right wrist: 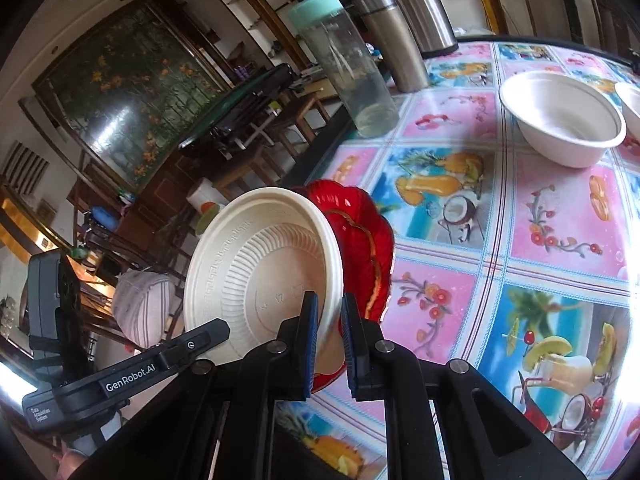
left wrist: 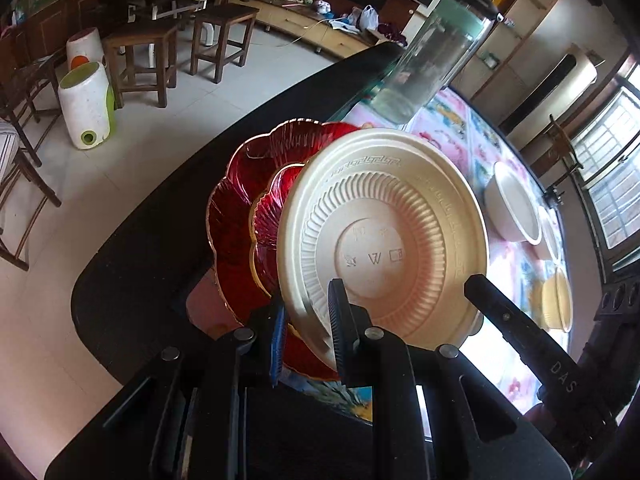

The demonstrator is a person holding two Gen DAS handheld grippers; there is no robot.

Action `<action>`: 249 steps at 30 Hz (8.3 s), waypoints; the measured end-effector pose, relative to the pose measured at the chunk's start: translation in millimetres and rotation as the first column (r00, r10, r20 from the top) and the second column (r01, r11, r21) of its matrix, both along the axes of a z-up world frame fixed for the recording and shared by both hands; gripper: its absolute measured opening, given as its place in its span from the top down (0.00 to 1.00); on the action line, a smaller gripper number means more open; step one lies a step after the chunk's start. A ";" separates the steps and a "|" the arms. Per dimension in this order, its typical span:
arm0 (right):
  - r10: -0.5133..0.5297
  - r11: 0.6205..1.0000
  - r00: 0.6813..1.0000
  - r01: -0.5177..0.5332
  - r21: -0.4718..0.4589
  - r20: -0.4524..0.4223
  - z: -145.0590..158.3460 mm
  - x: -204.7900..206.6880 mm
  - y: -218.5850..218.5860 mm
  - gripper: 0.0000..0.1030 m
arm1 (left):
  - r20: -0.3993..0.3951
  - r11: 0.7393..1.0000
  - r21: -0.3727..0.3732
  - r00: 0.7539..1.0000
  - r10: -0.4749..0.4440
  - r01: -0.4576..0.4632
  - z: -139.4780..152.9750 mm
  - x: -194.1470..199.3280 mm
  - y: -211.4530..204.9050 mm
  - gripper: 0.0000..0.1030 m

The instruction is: Organize plates and bowls

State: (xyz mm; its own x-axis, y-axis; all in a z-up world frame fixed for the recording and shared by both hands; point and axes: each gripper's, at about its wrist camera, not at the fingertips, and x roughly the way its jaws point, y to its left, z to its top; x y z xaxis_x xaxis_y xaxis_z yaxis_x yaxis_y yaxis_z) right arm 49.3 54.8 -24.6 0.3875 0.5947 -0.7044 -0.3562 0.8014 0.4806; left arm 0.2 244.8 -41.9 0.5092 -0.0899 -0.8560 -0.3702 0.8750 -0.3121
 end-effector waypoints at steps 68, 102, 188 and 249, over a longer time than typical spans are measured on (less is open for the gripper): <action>-0.675 0.733 0.683 0.663 0.150 0.279 16.9 -36.2 -422.5 0.40 | -0.017 0.816 0.114 0.823 -0.568 0.566 -8.9 36.8 -346.4 0.58; -0.595 0.671 0.766 0.641 0.373 -0.245 -37.2 57.3 -497.9 0.40 | -0.064 0.858 -0.078 0.857 -0.512 0.507 9.3 184.0 -440.8 0.48; -0.223 0.972 0.952 0.202 0.117 0.209 -14.1 -28.6 -279.7 0.91 | 0.025 0.937 -0.029 0.938 -0.347 0.348 -4.4 24.4 -242.7 0.88; 0.026 0.981 0.994 -0.046 0.191 0.105 8.3 26.0 3.9 0.91 | 0.134 0.976 0.187 0.987 0.085 -0.110 29.8 1.5 -1.0 0.88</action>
